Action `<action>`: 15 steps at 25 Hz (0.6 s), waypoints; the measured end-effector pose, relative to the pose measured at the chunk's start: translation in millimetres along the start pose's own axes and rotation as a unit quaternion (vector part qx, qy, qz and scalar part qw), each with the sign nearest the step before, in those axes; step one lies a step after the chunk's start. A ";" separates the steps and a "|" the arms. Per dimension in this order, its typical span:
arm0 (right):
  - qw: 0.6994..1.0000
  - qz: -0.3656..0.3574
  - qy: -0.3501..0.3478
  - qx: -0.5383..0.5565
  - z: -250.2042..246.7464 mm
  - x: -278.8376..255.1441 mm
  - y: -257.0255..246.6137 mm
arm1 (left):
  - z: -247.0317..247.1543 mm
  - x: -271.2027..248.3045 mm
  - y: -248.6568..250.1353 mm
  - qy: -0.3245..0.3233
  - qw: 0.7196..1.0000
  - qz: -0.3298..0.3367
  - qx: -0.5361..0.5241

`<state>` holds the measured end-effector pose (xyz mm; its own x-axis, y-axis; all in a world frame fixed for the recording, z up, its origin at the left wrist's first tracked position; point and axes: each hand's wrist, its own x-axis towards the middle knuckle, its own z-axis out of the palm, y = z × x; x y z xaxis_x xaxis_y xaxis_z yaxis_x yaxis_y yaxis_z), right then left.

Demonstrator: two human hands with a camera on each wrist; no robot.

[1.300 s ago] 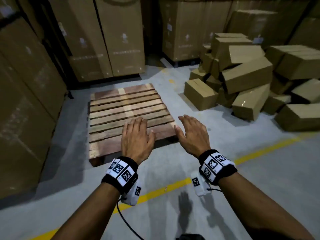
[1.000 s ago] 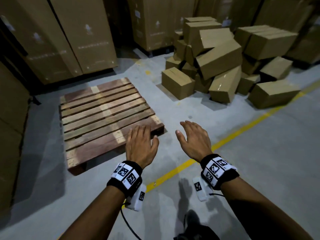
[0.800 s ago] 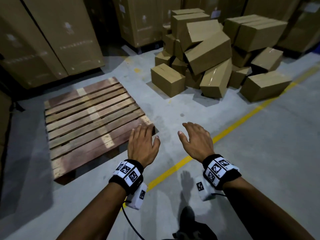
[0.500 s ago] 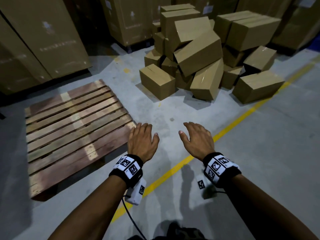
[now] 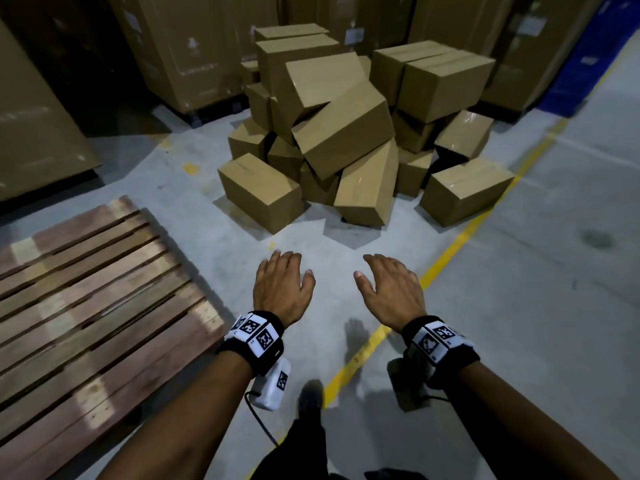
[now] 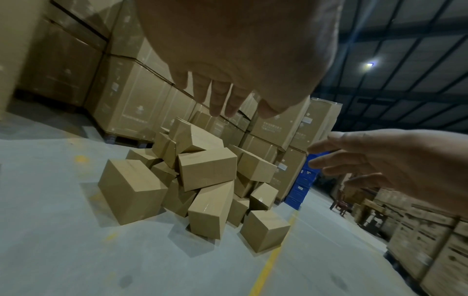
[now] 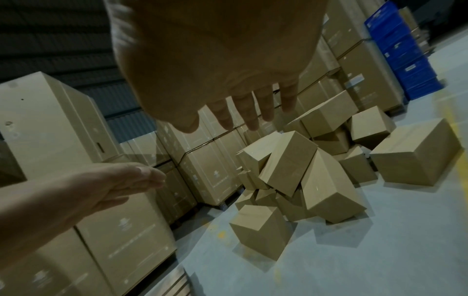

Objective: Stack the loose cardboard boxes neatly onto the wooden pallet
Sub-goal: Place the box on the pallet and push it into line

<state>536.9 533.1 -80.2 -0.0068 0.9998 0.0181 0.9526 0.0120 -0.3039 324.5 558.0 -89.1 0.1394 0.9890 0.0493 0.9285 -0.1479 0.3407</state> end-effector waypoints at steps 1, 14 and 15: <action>1.000 0.004 0.000 -0.009 -2.6 31.5 3.0 | 2.3 35.3 -0.3 -0.001 1.000 0.008 0.004; 0.995 0.045 0.081 0.040 -5.6 323.1 101.5 | 24.4 367.5 40.4 -0.051 0.997 0.054 0.036; 0.995 0.046 0.081 0.042 -5.7 348.3 116.1 | 33.6 392.6 48.1 -0.052 0.996 0.059 0.034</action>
<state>646.9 882.6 -103.7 0.1354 0.9813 0.1370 0.9183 -0.0724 -0.3891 435.5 939.1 -84.9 0.2797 0.9600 -0.0133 0.9245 -0.2656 0.2735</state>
